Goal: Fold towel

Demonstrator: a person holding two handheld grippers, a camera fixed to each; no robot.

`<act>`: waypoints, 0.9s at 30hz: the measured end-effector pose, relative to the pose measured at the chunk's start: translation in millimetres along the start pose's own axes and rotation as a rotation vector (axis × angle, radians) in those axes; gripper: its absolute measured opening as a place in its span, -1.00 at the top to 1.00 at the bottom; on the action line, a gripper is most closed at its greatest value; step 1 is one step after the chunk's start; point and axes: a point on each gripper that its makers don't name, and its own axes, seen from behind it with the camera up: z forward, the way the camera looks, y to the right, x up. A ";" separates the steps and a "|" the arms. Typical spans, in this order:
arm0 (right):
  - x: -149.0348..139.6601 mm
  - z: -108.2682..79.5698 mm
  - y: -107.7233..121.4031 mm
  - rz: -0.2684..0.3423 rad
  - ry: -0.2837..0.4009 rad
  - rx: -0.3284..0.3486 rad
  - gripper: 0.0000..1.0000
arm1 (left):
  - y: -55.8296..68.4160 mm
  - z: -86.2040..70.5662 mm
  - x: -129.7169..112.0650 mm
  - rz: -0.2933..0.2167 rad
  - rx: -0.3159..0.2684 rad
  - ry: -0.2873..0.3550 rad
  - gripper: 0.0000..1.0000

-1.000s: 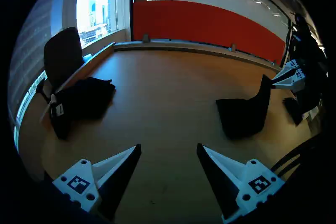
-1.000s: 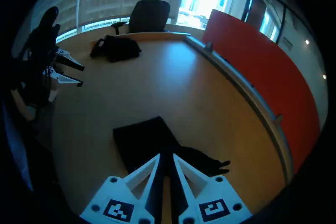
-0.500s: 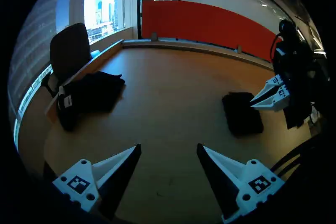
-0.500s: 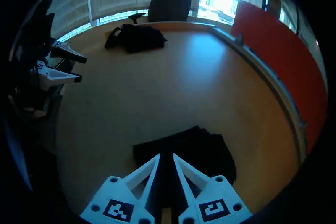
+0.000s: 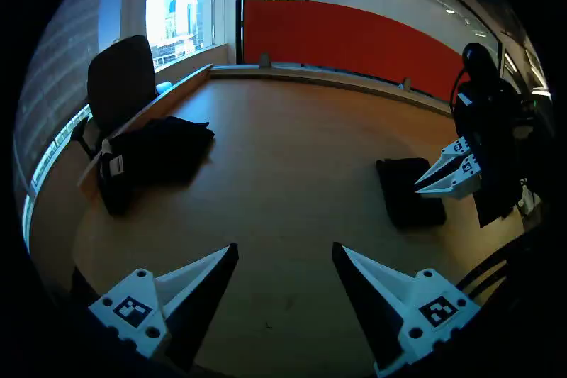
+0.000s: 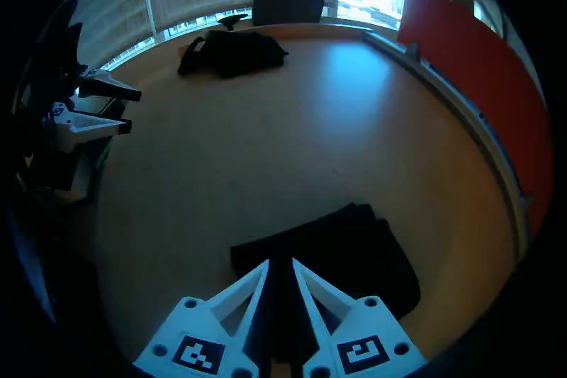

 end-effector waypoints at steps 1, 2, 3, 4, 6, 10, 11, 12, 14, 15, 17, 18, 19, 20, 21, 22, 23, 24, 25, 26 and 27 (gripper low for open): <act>-0.4 -0.5 0.1 0.001 0.000 0.000 0.79 | -0.2 -0.1 0.1 0.000 0.000 0.000 -0.97; -0.9 -1.0 0.2 0.003 0.000 0.000 0.76 | -0.5 -0.1 0.3 0.001 0.001 0.000 -0.97; -1.3 -1.4 0.2 0.004 0.000 0.001 0.72 | -0.7 -0.2 0.4 0.001 0.001 0.000 -0.97; -1.8 -1.9 0.2 0.005 0.001 0.001 0.66 | -1.1 -0.5 0.6 0.001 0.002 0.001 -0.97; -2.9 -3.1 0.2 0.007 0.002 0.002 0.54 | -2.1 -1.1 1.0 0.001 0.005 0.001 -0.97; -5.5 -5.7 0.2 0.013 0.005 -0.001 0.20 | -3.0 -2.0 1.9 0.002 0.007 0.002 -0.97; -6.5 -6.4 0.4 0.015 0.005 -0.003 0.08 | -3.2 -2.1 2.2 0.002 0.007 0.003 -0.97; -7.6 -7.1 0.6 0.017 0.006 -0.005 -0.07 | -3.5 -2.2 2.6 0.003 0.008 0.003 -0.97; -10.1 -8.6 0.6 0.022 0.006 -0.010 -0.20 | -3.2 -2.0 3.3 0.004 0.009 0.004 -0.97; -11.5 -9.5 0.6 0.024 0.006 -0.012 -0.23 | -3.1 -2.0 3.7 0.004 0.009 0.004 -0.97; -15.0 -11.0 1.2 0.032 0.004 -0.021 -0.27 | -2.8 -1.7 4.1 0.004 0.008 0.004 -0.97; -17.0 -11.8 1.6 0.036 0.003 -0.027 -0.31 | -2.6 -1.6 4.3 0.004 0.008 0.004 -0.97; -19.3 -12.7 1.6 0.042 0.002 -0.030 -0.33 | -2.5 -1.6 4.3 0.005 0.008 0.004 -0.97; -21.6 -13.6 1.5 0.047 0.000 -0.034 -0.33 | -2.3 -1.6 4.4 0.006 0.008 0.005 -0.97; -24.2 -14.6 1.5 0.052 -0.001 -0.038 -0.33 | -2.2 -1.6 4.5 0.006 0.008 0.005 -0.97; -27.3 -15.5 1.0 0.058 -0.003 -0.041 -0.33 | -2.0 -1.7 4.3 0.007 0.008 0.005 -0.97; -30.5 -16.5 0.4 0.064 -0.005 -0.044 -0.33 | -1.8 -1.8 4.2 0.008 0.008 0.005 -0.97; -34.0 -17.6 -0.2 0.071 -0.008 -0.047 -0.33 | -1.6 -1.9 4.0 0.009 0.008 0.005 -0.97; -37.5 -18.7 -0.9 0.077 -0.011 -0.051 -0.33 | -1.4 -2.0 4.0 0.010 0.008 0.004 -0.97; -41.1 -19.7 -1.6 0.082 -0.014 -0.054 -0.33 | -1.3 -2.1 3.9 0.011 0.008 0.004 -0.97; -45.1 -20.9 -2.3 0.089 -0.017 -0.058 -0.33 | -1.1 -2.2 3.9 0.012 0.008 0.004 -0.97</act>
